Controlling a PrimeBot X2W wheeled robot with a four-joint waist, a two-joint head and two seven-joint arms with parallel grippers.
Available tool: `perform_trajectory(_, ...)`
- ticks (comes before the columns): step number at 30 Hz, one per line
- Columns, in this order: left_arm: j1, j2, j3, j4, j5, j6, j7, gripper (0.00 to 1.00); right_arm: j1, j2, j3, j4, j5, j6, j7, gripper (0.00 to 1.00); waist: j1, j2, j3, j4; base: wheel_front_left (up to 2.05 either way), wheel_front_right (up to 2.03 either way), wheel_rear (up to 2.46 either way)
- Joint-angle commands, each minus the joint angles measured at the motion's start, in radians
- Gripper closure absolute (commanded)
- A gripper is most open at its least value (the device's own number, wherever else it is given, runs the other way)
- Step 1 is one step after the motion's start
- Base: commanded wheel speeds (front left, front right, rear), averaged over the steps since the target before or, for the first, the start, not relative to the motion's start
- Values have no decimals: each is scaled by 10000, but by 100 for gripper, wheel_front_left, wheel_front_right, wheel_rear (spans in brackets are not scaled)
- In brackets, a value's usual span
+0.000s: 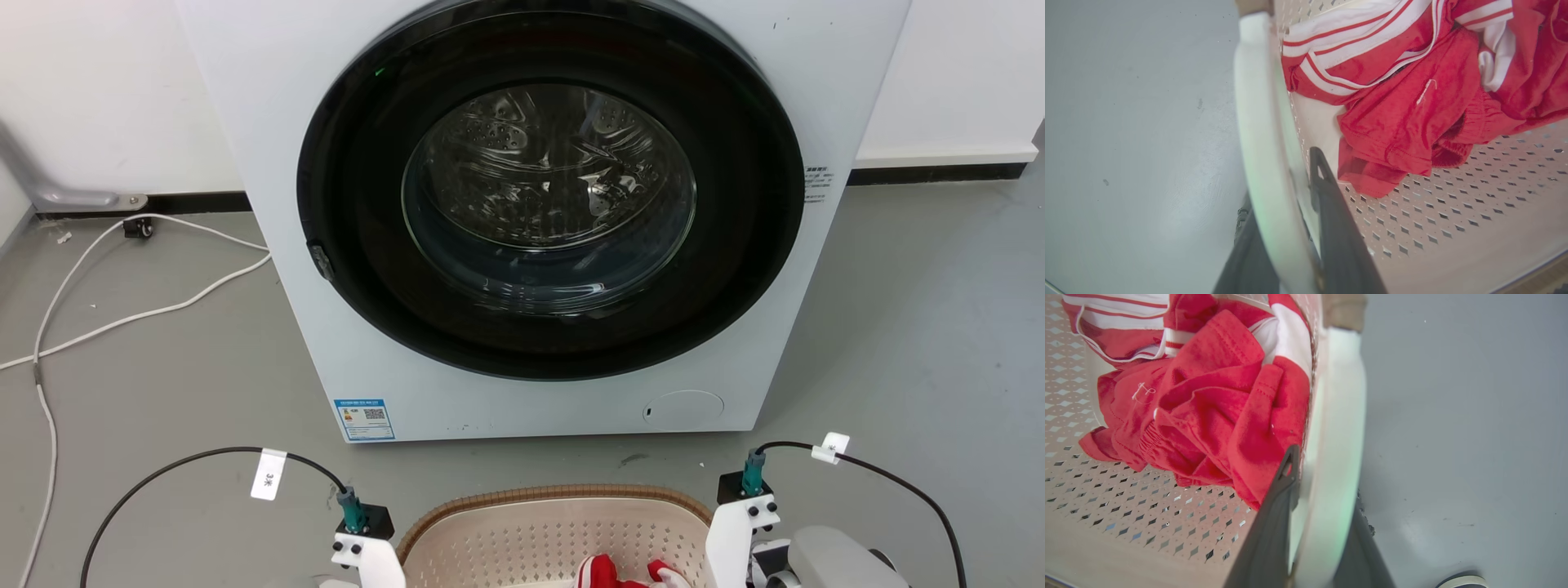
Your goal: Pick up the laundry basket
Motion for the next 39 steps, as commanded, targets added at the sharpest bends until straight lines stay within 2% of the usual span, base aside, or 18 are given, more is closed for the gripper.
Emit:
perform_trajectory(1,-84,291,-82,82,34,28,129,100,-76,-308,84,24,-19,-23,43,100,0,0,-2,-8,0,0,0)
perform_trajectory(39,-482,444,-427,56,-309,28,627,100,-335,-309,449,167,422,-23,204,100,0,0,53,21,0,0,0)
